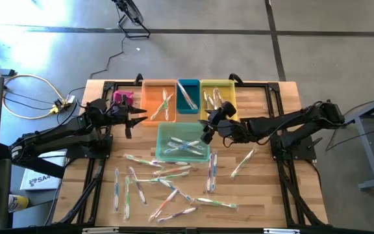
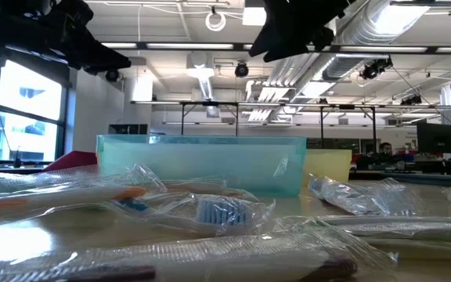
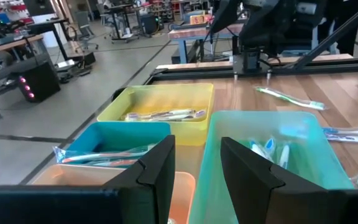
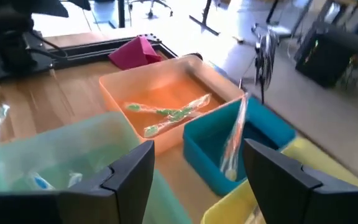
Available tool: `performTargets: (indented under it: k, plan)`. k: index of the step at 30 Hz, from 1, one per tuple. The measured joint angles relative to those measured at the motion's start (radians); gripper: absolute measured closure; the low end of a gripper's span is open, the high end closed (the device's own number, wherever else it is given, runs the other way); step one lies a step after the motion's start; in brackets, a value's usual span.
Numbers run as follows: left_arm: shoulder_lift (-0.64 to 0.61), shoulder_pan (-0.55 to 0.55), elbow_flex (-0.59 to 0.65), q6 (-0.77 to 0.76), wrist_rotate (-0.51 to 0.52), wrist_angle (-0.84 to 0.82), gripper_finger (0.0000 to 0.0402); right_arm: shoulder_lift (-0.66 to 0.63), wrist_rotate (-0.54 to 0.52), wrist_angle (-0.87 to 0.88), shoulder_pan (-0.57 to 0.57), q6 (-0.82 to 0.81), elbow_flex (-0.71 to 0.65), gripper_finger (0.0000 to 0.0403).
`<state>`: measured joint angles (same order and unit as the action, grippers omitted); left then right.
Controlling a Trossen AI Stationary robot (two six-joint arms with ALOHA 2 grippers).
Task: Pick & Place Toothbrushes
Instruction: Put the green toothbrush into the orange bin
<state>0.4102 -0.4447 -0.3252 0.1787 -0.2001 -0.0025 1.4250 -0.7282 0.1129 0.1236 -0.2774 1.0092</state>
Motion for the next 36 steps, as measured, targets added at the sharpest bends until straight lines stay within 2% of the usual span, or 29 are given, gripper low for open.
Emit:
performTargets:
  k: [4, 7, 15, 22, 27, 36]
  plan:
    - [0.000, 0.000, 0.000, 0.000, 0.000, 0.000, 0.0277, 0.000, -0.001, 0.231, 0.001, -0.223, 0.095, 0.0173]
    - [0.000, 0.000, 0.000, 0.000, 0.000, 0.000, 0.0277, 0.000, 0.045, 0.415, 0.000, -0.399, 0.161, 0.0178]
    - [0.000, 0.000, 0.000, 0.000, 0.002, 0.000, 0.0277, 0.003, 0.380, 0.773, -0.019, -0.848, 0.178, 0.0183]
    - [0.000, 0.000, 0.000, 0.000, 0.003, 0.000, 0.0277, 0.006, 0.401, 1.069, -0.009, -1.159, 0.177, 0.0183]
    - [0.000, 0.000, 0.000, -0.001, 0.003, 0.000, 0.0277, 0.006, 0.483, 1.118, -0.006, -1.322, 0.109, 0.0183]
    - [0.000, 0.000, -0.002, -0.001, 0.003, 0.000, 0.0277, 0.006, 0.762, 1.013, 0.016, -1.497, -0.135, 0.0183]
